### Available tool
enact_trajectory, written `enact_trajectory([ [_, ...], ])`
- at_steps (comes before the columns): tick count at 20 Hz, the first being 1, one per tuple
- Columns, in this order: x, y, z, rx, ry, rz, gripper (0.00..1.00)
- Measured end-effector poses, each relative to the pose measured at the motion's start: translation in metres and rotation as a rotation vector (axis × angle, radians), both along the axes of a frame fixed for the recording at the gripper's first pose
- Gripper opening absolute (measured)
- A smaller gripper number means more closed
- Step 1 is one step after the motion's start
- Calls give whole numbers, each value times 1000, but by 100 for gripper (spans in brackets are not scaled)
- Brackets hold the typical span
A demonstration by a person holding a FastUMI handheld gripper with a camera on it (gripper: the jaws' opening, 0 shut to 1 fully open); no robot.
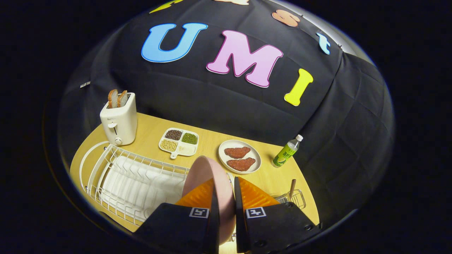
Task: Take the plate from the dish rack, then take the spoon from the basket and place it into the plate.
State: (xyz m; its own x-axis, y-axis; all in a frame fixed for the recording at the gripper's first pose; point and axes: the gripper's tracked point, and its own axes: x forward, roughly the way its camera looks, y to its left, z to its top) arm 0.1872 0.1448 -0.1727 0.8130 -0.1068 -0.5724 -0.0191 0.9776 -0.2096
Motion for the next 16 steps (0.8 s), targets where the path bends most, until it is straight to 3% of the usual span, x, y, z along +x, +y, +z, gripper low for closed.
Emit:
enact_trajectory([
  [7, -37, -49, -10, 166, 70, -18, 19],
  [16, -130, -136, -7, 429, 136, -97, 20],
])
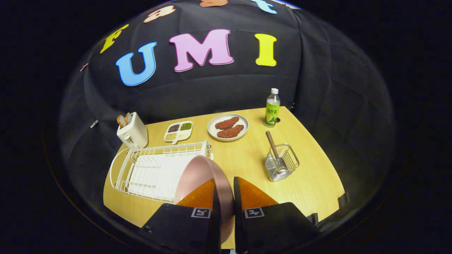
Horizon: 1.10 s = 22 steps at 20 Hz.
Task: Take the plate from the dish rack, then take the spoon from the basket and place it into the plate.
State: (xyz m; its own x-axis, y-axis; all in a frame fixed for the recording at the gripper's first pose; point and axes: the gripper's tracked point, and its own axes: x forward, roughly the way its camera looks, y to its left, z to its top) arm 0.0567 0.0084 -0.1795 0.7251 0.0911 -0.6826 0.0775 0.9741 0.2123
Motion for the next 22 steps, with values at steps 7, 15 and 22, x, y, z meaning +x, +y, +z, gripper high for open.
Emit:
enact_trajectory([
  [7, -58, -35, -44, 177, 102, 91, 19],
  [15, -62, -43, -138, 231, 219, 226, 20],
  [22, -54, -59, -169, 280, 224, 290, 27],
])
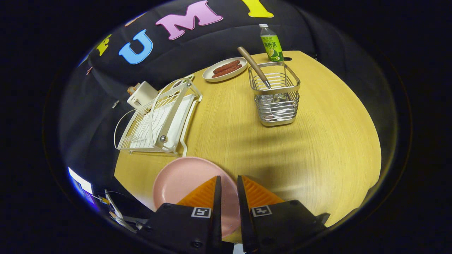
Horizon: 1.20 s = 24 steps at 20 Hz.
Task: Take the plate from the dish rack, then take the spoon from the basket and place it into the plate.
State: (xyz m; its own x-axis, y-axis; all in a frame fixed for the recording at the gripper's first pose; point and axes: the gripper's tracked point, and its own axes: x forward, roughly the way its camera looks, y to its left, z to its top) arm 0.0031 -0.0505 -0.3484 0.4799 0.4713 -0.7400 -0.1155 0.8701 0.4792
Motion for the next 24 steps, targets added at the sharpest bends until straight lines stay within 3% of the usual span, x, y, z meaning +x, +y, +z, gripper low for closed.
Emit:
enact_trajectory([
  [2, 3, -6, 0, 5, -16, 15, 30],
  [5, 15, -21, 15, -16, -98, 23, 62],
  [8, 39, -41, 50, -68, -273, 10, 96],
  [12, 76, -59, 102, -138, -485, -9, 99],
  [15, 109, -62, 120, -167, -571, -21, 99],
  [24, 211, -65, 98, -234, -592, -105, 99],
])
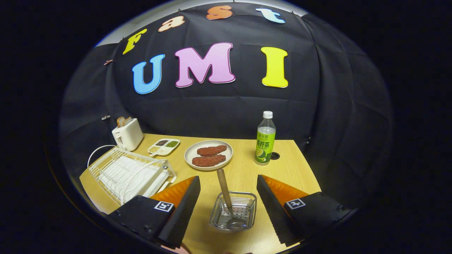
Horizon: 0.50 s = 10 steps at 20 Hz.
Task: Take the plate from the dish rack, then take the spoon from the basket and place it into the plate.
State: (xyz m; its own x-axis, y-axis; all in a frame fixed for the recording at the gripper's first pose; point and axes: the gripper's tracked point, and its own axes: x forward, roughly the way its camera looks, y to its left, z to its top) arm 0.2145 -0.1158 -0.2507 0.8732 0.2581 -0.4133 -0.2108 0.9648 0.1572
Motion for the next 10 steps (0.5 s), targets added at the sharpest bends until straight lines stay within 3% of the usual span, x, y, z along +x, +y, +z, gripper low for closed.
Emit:
enact_trajectory([
  [7, 37, 22, -34, -35, 40, 58, 97],
  [10, 47, 34, -44, -47, 53, 96, 80],
])
